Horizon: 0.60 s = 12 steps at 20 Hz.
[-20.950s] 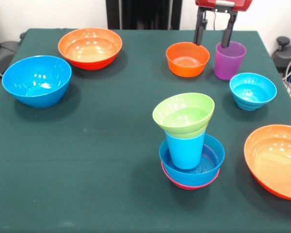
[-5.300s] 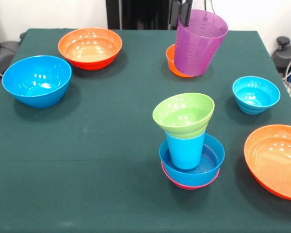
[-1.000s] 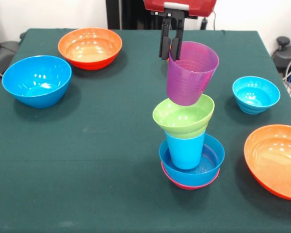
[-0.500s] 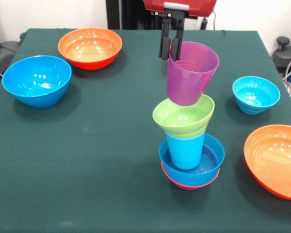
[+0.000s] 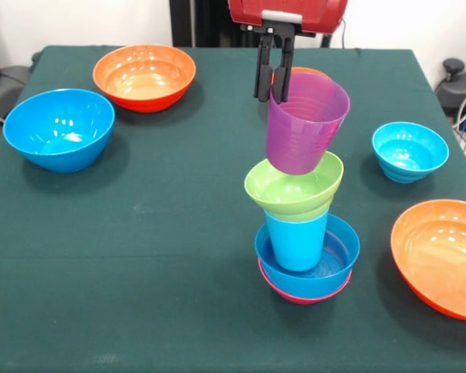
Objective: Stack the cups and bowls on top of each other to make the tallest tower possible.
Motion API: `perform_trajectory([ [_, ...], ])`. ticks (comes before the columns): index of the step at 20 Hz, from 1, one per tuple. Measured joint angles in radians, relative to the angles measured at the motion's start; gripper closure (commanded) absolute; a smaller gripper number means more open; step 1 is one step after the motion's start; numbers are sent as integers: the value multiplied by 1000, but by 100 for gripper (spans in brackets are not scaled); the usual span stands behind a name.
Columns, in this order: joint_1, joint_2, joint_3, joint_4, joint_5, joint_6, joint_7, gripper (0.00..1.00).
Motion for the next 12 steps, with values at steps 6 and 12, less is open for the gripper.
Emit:
perform_trajectory([
  [6, 0, 7, 0, 0, 0, 0, 0, 100],
  [12, 0, 9, 0, 0, 0, 0, 0, 100],
])
